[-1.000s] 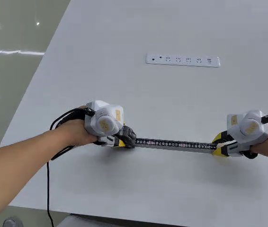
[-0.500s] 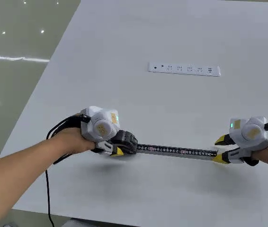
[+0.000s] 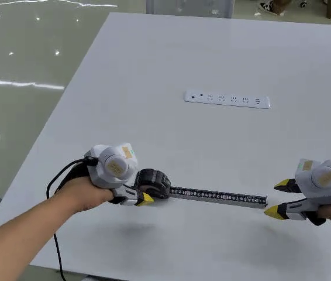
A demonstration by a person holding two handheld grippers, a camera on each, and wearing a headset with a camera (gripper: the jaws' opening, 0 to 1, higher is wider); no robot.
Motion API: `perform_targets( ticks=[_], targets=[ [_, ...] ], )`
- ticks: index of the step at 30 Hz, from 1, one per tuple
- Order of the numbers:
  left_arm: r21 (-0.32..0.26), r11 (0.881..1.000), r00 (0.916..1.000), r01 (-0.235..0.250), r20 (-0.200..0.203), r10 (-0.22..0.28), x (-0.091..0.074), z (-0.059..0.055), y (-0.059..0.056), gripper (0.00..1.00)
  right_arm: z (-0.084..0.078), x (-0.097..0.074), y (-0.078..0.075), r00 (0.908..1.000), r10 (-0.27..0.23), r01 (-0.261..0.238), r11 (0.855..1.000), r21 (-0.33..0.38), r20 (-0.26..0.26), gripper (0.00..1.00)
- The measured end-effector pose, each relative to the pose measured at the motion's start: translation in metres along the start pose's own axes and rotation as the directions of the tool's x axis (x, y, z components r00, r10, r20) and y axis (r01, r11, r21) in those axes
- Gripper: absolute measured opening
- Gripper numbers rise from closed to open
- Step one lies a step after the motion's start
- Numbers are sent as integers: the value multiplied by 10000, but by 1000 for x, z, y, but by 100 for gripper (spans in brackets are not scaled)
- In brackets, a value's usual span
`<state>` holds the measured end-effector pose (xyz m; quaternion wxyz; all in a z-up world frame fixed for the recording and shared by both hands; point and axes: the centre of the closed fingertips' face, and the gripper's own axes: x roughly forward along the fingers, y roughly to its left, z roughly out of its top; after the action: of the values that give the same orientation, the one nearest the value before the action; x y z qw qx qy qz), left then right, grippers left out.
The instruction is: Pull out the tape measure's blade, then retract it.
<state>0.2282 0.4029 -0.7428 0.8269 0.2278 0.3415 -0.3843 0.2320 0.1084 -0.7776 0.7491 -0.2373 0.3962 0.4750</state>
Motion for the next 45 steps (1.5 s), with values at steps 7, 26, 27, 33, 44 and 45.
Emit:
perform_targets(
  ticks=[7, 26, 27, 33, 44, 45],
  targets=[
    [-1117, 9928, 9987, -438, 210, 464, -20, -1, -6, 70, 2, -16, 17, 9976, -427, 371, 9942, 1013, 537, 48],
    [-3909, 9168, 9897, -815, 771, 1209, -76, -20, -29, 77, 7, -73, 55, 9664, -1934, 1363, 9441, 3001, 1695, 64],
    [-4082, 9095, 9893, -793, 798, 1221, -80, -21, -31, 77, 7, -76, 59, 9649, -1982, 1384, 9413, 3080, 1723, 65],
    [-4288, 8991, 9866, -875, 875, 1377, -99, -26, -43, 79, 3, -92, 68, 9555, -2290, 1578, 9294, 3337, 1858, 69],
    [-4581, 8837, 9832, -963, 947, 1562, -137, -22, -64, 95, 2, -129, 82, 9395, -2867, 2045, 9084, 3647, 1874, 82],
    [-4550, 8849, 9827, -991, 953, 1590, -140, -21, -64, 95, 3, -131, 82, 9371, -2925, 2091, 9073, 3648, 1905, 83]
  ],
)
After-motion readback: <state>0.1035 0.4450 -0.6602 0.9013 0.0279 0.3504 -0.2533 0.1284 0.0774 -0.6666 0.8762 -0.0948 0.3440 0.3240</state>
